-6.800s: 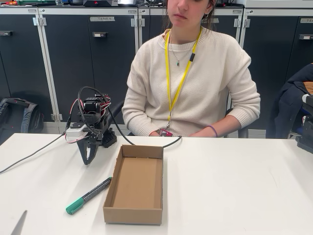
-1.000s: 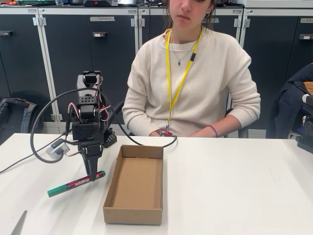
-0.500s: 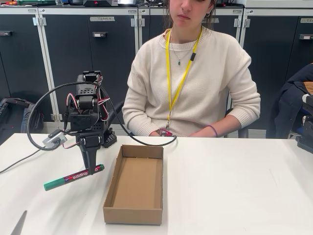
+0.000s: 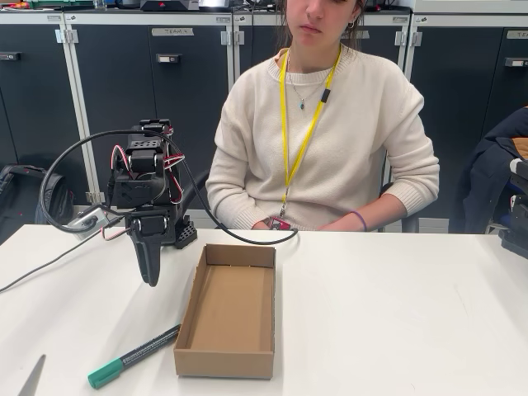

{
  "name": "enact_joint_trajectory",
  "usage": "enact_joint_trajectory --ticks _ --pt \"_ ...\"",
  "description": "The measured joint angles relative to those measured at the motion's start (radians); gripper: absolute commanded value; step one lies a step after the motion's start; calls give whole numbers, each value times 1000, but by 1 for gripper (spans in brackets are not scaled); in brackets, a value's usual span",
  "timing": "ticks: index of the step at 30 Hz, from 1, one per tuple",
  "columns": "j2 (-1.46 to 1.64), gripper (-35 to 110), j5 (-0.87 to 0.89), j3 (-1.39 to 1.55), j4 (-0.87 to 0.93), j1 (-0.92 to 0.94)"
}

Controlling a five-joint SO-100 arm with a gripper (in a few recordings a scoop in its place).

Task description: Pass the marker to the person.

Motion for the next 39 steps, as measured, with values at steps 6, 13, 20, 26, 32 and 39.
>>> enact_joint_trajectory --ticks 6,13,20,26,32,39 --pt "-8 16 -23 74 -29 61" --pt "-190 16 -71 41 -95 126" --pt "-305 16 -75 -35 -133 146" --pt "-396 16 -71 -207 -106 138" --pt "-499 16 -61 -368 -17 127" --pt "-624 17 -48 -459 6 117"
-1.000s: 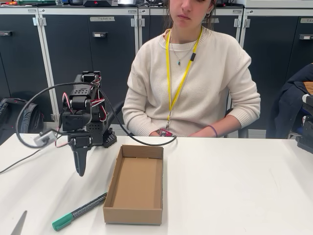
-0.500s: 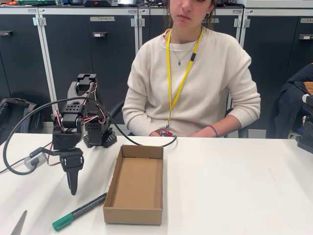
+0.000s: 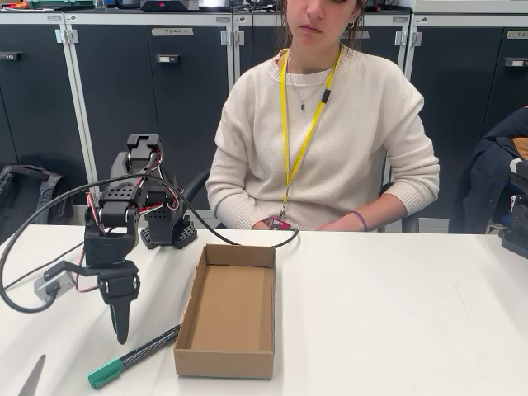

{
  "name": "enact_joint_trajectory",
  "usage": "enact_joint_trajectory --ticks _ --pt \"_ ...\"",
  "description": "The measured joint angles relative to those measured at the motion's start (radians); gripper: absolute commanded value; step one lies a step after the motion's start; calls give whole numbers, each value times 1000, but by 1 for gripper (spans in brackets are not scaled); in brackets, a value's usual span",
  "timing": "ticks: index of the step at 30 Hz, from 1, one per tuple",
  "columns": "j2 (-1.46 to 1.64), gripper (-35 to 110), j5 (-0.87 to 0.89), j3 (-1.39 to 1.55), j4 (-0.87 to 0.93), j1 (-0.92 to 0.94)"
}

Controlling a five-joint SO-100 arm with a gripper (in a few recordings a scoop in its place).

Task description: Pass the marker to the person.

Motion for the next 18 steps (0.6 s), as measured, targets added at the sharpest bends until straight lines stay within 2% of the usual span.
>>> enact_joint_trajectory --ticks 18 --pt "-121 17 17 -267 61 -43"
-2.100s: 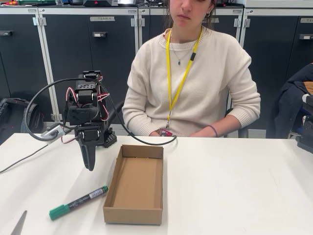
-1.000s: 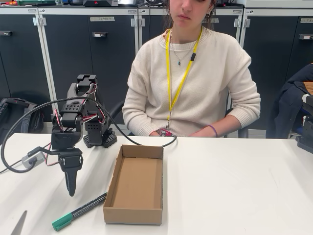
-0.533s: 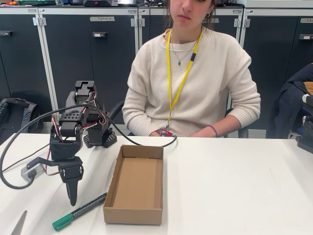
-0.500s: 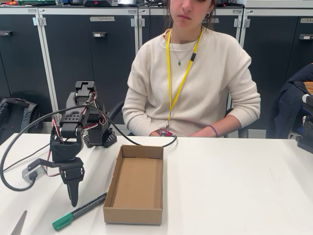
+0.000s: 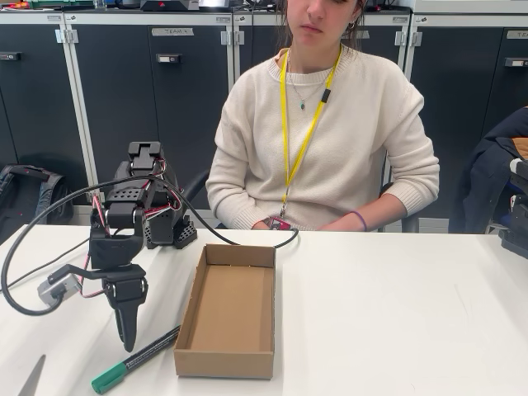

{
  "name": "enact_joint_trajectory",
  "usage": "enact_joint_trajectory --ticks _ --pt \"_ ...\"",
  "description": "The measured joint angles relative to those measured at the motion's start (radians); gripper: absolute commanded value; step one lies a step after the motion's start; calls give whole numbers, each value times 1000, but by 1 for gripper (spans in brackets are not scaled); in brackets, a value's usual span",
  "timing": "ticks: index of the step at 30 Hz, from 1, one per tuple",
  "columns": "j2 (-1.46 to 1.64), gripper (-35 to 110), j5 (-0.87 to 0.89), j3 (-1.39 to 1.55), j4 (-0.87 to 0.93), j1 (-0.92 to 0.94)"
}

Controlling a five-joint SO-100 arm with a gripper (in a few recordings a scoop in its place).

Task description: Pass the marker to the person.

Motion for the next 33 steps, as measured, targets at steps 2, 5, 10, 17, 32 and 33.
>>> enact_joint_trajectory --ticks 2,5,10,17,32,33 --pt "-17 17 0 -9 3 0" --pt "-55 17 0 -26 5 0" --pt "-95 17 2 -63 0 0" --pt "-173 16 9 -172 20 0" --pt "-235 -5 -14 -215 3 6" --pt "-233 -5 -14 -206 0 2"
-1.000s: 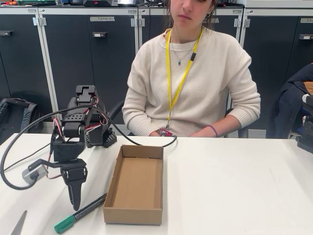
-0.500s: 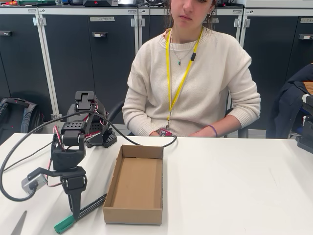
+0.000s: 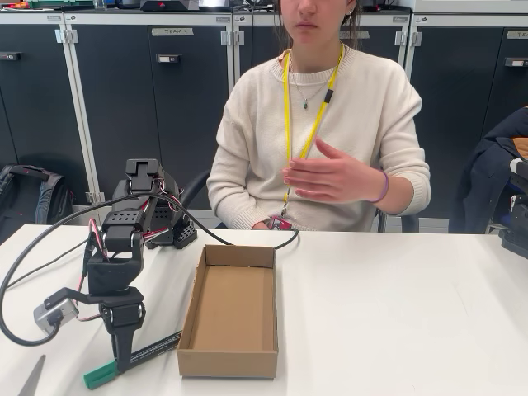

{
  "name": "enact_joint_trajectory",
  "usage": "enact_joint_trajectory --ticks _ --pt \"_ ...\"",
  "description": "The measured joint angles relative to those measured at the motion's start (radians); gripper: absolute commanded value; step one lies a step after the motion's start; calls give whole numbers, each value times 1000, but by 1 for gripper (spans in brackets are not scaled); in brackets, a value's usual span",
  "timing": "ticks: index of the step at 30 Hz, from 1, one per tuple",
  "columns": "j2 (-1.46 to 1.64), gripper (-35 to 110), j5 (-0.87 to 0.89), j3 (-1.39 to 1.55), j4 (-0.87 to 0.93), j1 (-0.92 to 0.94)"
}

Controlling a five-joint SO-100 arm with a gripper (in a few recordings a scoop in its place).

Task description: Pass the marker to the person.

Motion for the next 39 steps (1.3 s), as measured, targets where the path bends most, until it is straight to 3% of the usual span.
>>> enact_joint_trajectory --ticks 8,16,34,39 --pt "66 -5 9 91 -17 -8" --pt "360 -5 -9 272 -26 -86" --pt "557 -5 -14 310 77 -176" --pt "658 -5 -18 479 14 -199"
